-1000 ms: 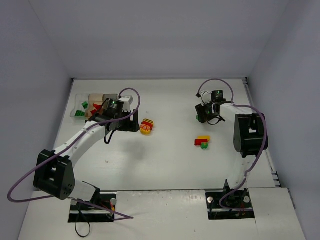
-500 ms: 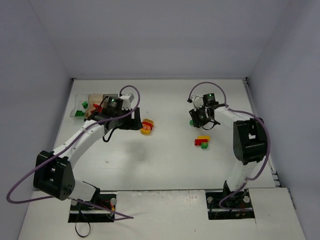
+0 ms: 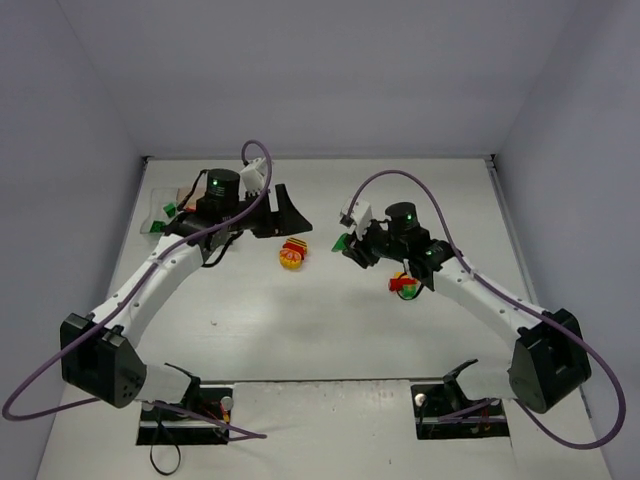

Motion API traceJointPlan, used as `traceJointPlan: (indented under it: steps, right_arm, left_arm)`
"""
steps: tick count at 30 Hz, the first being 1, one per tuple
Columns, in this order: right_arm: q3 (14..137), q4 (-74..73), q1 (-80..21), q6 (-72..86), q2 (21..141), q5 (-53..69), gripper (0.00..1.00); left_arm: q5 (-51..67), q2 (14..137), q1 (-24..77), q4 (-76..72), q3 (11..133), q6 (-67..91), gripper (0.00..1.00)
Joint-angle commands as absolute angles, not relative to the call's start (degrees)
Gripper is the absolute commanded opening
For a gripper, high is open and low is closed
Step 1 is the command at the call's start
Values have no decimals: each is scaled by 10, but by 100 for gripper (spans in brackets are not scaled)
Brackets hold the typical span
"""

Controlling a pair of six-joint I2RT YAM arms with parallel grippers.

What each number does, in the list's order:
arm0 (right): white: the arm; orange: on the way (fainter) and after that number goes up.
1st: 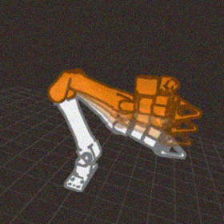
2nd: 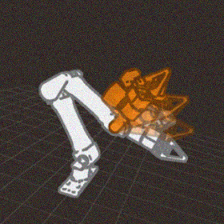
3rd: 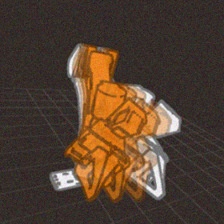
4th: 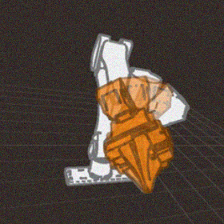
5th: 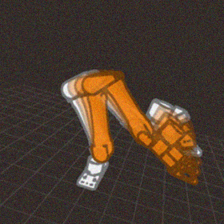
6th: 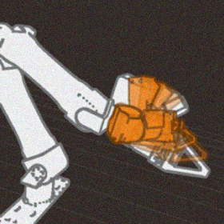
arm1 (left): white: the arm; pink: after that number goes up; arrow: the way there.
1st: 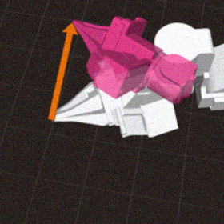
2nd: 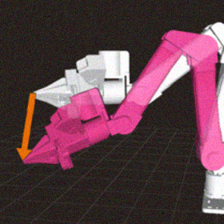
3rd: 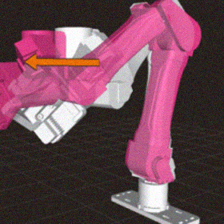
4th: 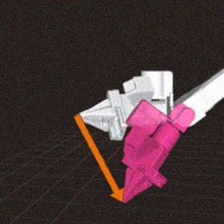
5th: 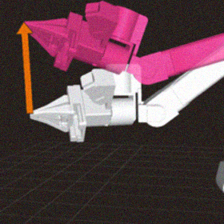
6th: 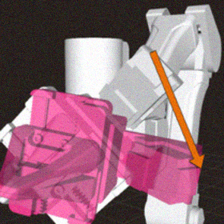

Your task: Sort the legos into containers by color

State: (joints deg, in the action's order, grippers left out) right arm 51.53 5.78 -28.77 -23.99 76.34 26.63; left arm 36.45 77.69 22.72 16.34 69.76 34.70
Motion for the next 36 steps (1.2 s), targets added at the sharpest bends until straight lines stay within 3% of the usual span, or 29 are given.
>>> traceJointPlan:
  steps: [1, 15, 24, 27, 30, 31, 33, 36]
  right_arm:
    - [494, 134, -315, -223, 728, 288, 6]
    - [509, 146, -344, -222, 705, 294, 7]
    - [506, 147, -345, -220, 698, 304, 7]
    - [503, 147, -345, -220, 693, 305, 7]
    - [498, 146, -345, -220, 688, 305, 8]
    - [495, 146, -345, -221, 686, 305, 8]
    - [492, 146, -345, -221, 685, 302, 8]
    - [481, 143, -345, -229, 684, 294, 8]
  left_arm:
    - [410, 781, 243, 115, 735, 392, 70]
    - [370, 848, 308, 175, 788, 361, 69]
    - [377, 892, 331, 177, 805, 356, 59]
    - [377, 902, 331, 174, 809, 359, 51]
    - [381, 905, 332, 164, 809, 366, 35]
    - [383, 905, 332, 163, 809, 368, 20]
    - [382, 904, 333, 162, 809, 370, 3]
    - [381, 896, 330, 169, 810, 370, 0]
